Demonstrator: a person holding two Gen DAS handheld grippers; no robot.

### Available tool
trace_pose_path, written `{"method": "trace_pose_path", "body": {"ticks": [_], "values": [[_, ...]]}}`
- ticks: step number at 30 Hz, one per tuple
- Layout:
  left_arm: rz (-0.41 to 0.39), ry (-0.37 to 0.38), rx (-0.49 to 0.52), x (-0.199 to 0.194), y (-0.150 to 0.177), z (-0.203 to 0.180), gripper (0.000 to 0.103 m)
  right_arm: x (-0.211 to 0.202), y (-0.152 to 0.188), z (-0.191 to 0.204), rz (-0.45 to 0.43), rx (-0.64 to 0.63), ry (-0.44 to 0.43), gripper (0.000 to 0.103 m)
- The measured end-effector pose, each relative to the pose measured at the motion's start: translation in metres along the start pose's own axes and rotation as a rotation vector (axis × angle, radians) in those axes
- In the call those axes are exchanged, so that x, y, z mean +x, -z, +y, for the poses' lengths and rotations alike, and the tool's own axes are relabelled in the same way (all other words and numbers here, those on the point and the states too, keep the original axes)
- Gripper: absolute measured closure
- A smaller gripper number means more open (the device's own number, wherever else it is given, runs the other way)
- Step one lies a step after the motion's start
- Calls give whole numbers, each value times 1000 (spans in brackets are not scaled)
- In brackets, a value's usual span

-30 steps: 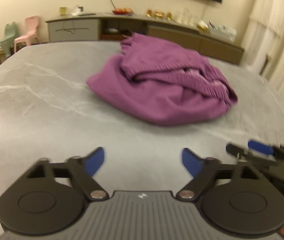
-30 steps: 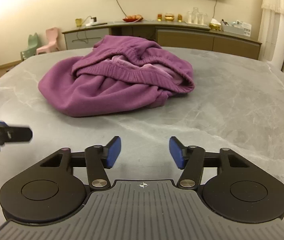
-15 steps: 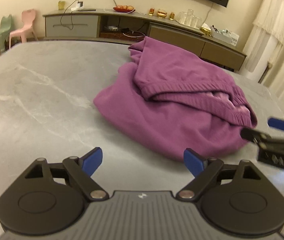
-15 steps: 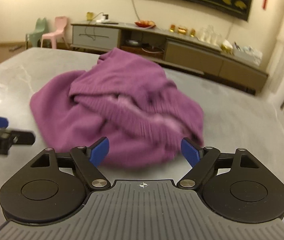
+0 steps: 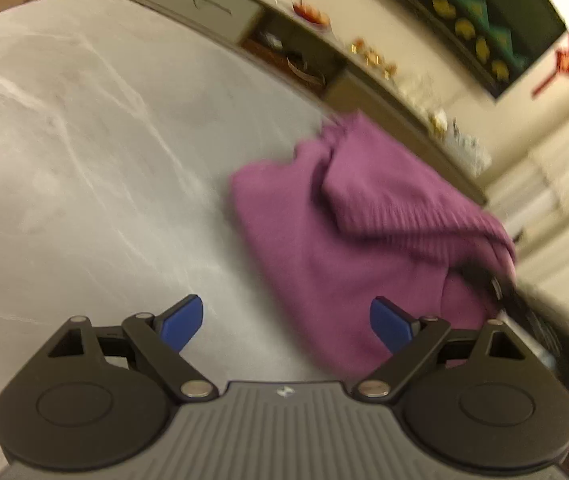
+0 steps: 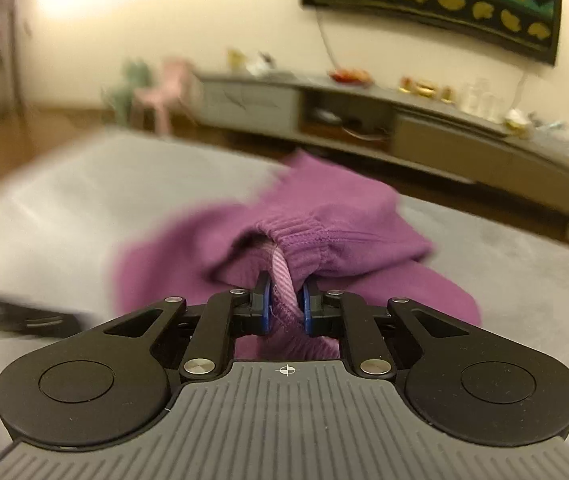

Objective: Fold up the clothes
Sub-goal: 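Grasp the waistband with the left gripper while the right gripper grasps the fabric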

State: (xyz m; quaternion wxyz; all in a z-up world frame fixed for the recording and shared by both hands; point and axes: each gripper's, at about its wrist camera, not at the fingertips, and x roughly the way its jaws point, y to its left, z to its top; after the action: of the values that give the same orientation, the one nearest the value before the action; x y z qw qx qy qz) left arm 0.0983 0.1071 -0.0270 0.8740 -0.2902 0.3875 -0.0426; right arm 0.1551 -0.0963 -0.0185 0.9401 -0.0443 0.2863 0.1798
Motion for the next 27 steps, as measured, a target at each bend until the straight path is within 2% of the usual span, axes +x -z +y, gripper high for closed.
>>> {"method": "trace_pose_path", "body": {"ticks": [2,4,7,10,11,12,13,15,17,18,19,21,23,24,25,27], "values": [[-26,16,-12,-6,-1,1,7,-17,16,18,36,5,-109,96],[-27,18,10,-4,3,-2,6,-18,38,33,100,-29,-173,94],[-31,15,58,5,9,-10,6,-18,61,40,115,-88,-165,93],[-7,25,105,20,11,-21,9,-26,69,37,84,-33,-176,93],[-3,32,118,25,11,-25,15,-30,70,37,71,-23,-176,93],[-3,39,134,28,9,-30,39,-33,72,36,59,-12,-176,93],[-4,45,152,30,7,-35,69,-37,73,34,44,5,-173,93],[4,65,227,31,-3,-54,84,-43,76,23,14,41,-152,92],[-30,68,313,23,-11,-84,88,-50,81,12,-17,63,-120,72],[-50,69,356,18,-15,-99,89,-56,84,10,-30,49,-92,49],[-78,86,381,8,-20,-112,90,-61,88,9,-34,30,-62,33],[-124,119,411,-13,-28,-133,90,-71,95,7,-41,-11,-10,26],[-131,138,423,-26,-32,-148,90,-73,103,5,-30,-61,56,29],[-126,139,427,-30,-33,-155,90,-72,105,2,-18,-55,71,49],[-120,125,441,-28,-34,-163,90,-70,106,-4,-2,-28,61,88],[-117,98,470,-22,-39,-179,90,-75,102,-17,-21,50,71,103]]}}
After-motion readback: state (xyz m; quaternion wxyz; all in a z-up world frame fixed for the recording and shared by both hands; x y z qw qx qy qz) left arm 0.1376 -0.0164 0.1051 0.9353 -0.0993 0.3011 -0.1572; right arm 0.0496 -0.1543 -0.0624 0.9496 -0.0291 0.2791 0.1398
